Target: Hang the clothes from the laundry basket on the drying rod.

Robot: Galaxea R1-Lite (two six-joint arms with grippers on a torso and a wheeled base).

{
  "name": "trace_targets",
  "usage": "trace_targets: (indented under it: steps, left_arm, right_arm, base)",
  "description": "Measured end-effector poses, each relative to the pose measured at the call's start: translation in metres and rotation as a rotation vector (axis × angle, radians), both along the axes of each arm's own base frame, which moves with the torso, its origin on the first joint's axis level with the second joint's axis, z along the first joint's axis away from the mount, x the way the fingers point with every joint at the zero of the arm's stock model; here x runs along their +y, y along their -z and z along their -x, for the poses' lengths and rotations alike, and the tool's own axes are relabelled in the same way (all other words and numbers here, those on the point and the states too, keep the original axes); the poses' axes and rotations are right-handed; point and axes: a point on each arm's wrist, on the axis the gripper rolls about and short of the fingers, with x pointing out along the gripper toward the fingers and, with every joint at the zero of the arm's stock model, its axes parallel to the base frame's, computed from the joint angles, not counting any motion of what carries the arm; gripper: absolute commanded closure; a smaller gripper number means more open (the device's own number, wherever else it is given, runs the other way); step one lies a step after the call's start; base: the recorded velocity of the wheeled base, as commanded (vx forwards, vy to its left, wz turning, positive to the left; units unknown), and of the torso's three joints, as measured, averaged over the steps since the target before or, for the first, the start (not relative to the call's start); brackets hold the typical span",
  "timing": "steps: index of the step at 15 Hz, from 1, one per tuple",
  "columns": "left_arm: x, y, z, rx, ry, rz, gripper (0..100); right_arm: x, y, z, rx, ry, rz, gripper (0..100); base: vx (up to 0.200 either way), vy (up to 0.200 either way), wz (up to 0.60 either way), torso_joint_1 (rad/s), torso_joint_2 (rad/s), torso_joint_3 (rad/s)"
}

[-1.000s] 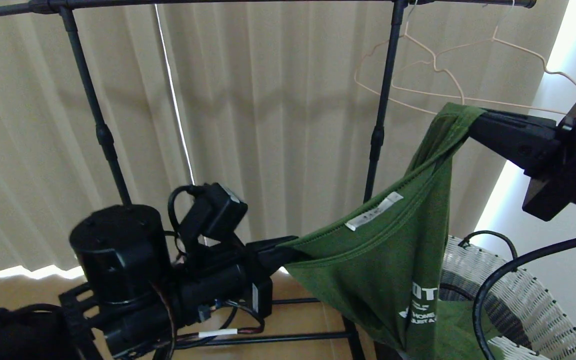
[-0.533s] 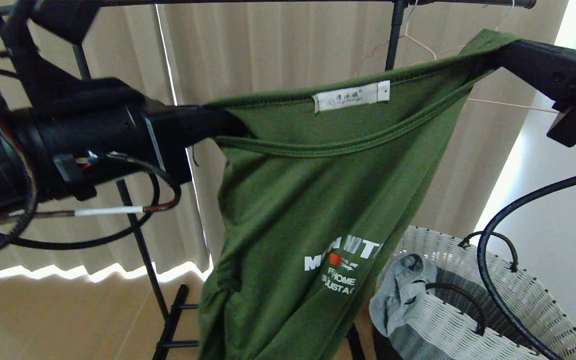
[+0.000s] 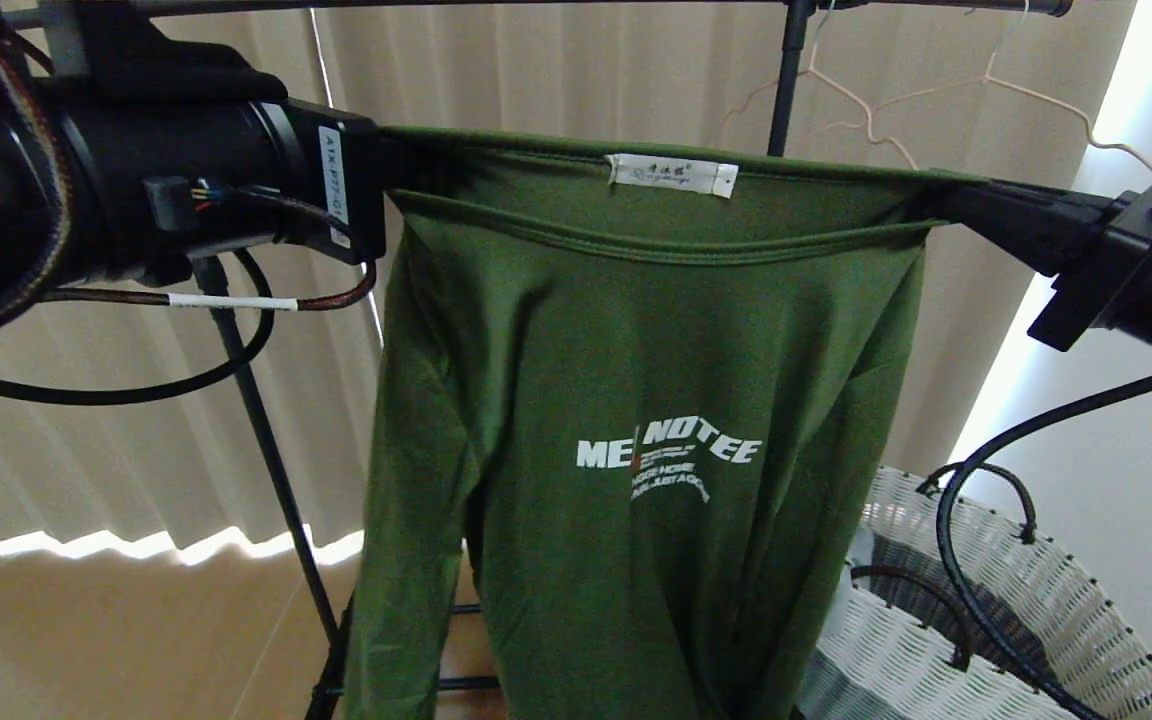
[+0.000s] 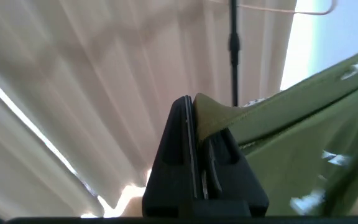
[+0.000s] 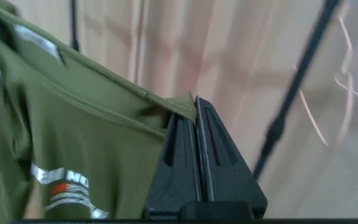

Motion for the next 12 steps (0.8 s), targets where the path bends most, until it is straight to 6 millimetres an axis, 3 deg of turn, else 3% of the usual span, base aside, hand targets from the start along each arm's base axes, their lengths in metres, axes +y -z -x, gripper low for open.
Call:
trace_targets:
  steps: [8, 12]
  left_arm:
    - [-0.007, 0.021, 0.006, -0.022, 0.038, -0.001, 100]
    - [-0.009, 0.03, 0.003, -0.041, 0.036, 0.007, 100]
  right_arm:
    - [0.0, -0.011, -0.023, -0.022, 0.196, -0.011, 100]
    - [-0.001, -0.007, -0.018, 0.017, 0.212, 0.012, 100]
  base:
    - [0.0, 0.0, 0.0, 0.0, 0.0, 0.0]
    - [0.0, 0.0, 0.0, 0.0, 0.0, 0.0]
